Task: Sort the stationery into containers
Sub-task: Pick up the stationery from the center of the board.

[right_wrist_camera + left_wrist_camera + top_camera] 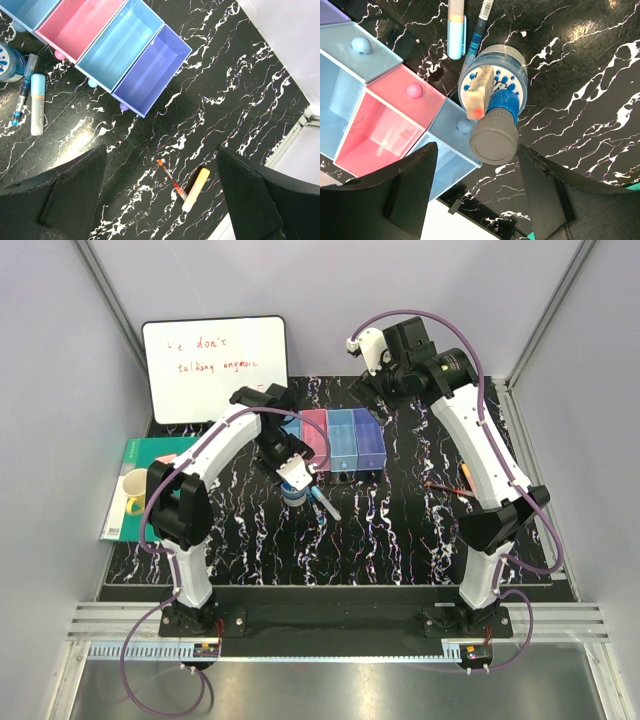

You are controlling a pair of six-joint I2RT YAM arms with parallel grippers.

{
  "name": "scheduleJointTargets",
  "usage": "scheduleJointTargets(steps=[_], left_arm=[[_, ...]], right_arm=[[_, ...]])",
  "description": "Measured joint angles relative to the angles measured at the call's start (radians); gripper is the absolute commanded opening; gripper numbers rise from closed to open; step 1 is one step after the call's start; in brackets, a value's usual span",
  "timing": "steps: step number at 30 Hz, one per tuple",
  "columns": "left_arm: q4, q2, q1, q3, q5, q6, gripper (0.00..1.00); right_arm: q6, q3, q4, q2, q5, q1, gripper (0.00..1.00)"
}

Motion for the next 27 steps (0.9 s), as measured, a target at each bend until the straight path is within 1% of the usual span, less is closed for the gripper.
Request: scheduleJointTargets(steps=[5,8,10,12,17,19,23,24,27], left_arm=[[0.000,0.000,-0.008,0.000,0.000,0.000,0.69],[0.000,0.000,-0.009,0.000,0.000,0.000,0.66],[0.000,0.000,-0.010,0.000,0.000,0.000,0.62],[0.000,0.000,-0.010,-0.002,-0.001,0.000,0.60],[0.000,0.000,-0.014,-0.031,-0.014,0.003,0.63],[0.000,0.000,-0.015,-0.041,-0.018,0.005,0.63],[0.000,0.000,-0.016,-0.046,-0.024,0.006,0.58],[0.000,0.000,-0.016,-0.046,-0.025,0.006,0.54],[0.000,0.000,-0.016,-0.047,-0.029,0.006,0.48]], right_arm=[[0.000,0.000,0.000,0.000,0.000,0.000,0.97],[0.000,0.000,0.000,0.000,0.000,0.000,0.96],[0.000,0.000,0.000,0.000,0.000,0.000,0.96],[0.000,0.000,0.000,0.000,0.000,0.000,0.96],[0.000,0.000,0.000,0.000,0.000,0.000,0.96],[0.000,0.000,0.000,0.000,0.000,0.000,0.96],[0.000,0.000,0.000,0.000,0.000,0.000,0.96],[0.000,0.000,0.000,0.000,0.000,0.000,0.96],[0.000,0.000,0.000,0.000,0.000,0.000,0.96]])
